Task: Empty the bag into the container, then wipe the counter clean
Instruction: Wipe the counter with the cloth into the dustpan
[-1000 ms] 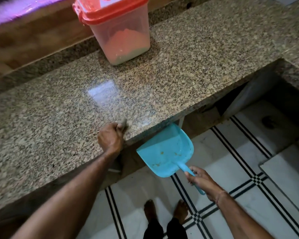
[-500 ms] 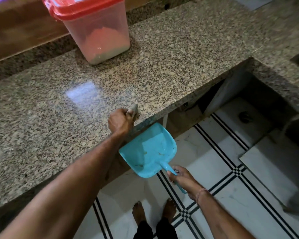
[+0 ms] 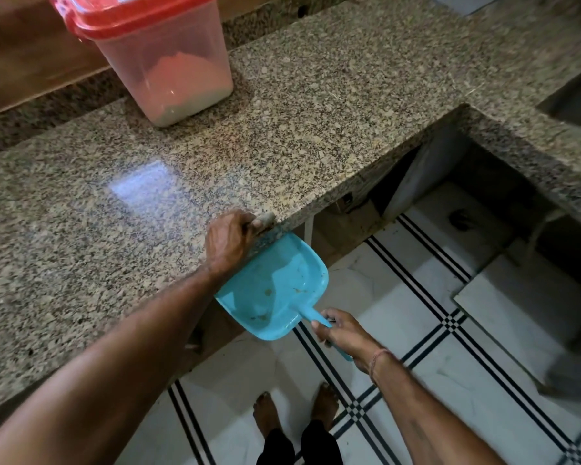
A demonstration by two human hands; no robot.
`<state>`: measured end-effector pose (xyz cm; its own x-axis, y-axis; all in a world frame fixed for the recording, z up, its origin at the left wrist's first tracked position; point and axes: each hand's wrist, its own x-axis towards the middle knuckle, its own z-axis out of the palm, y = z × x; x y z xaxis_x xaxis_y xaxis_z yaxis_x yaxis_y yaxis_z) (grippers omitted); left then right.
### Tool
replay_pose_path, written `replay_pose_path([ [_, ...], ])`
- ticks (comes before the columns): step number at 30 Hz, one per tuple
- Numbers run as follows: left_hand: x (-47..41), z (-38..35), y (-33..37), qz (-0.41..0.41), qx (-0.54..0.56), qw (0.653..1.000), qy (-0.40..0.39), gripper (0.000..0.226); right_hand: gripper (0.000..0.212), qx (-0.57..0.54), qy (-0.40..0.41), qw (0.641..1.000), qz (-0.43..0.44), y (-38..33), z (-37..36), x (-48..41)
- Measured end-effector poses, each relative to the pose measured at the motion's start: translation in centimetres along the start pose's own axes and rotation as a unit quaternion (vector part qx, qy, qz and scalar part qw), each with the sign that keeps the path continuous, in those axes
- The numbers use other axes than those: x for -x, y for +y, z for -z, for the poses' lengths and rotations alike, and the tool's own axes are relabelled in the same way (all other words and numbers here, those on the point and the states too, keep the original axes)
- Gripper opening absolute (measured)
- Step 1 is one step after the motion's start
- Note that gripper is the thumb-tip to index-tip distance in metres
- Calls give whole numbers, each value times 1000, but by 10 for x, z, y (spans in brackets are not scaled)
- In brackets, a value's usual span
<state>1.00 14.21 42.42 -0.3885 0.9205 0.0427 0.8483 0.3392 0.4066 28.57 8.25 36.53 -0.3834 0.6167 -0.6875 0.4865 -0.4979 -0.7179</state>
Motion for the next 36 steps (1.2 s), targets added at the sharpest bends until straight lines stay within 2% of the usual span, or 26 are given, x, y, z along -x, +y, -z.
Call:
replay_pose_path([
  [3,2,0,4,12,-3,1000,4,35,11,-6,-5,1000,-9,-4,-6,0],
  [9,-38,6,3,73,9,993,-89,38,30,2,13,1000,-21,-23,-20,-4],
  [11,-39,6,1,78,8,992,-96,41,32,-3,21,1000,-24,-28,-21,-5],
  [16,26,6,11,12,60,998,10,35,30,-2,27,999,-35,-32,-22,-3],
  [19,69,-11,14,-19,21,999,-32,35,26,4,27,999,-34,-33,-24,2],
  [22,80,-16,7,18,68,996,-47,20,25,3,21,999,-27,-35,-20,5],
  [25,56,9,9,52,164,985,22,13,28,-4,10,1000,-26,-33,-17,5],
  [28,18,34,2,110,221,966,81,22,26,-2,6,1000,-19,-31,-17,6],
  [30,-3,36,-10,144,219,959,108,23,22,-8,3,1000,-13,-27,-18,5],
  [32,-11,27,-23,142,197,964,107,23,26,-5,-4,1000,-11,-21,-18,4],
  [36,6,-1,-20,62,64,995,54,29,23,-6,-11,1000,-14,-12,-15,1],
])
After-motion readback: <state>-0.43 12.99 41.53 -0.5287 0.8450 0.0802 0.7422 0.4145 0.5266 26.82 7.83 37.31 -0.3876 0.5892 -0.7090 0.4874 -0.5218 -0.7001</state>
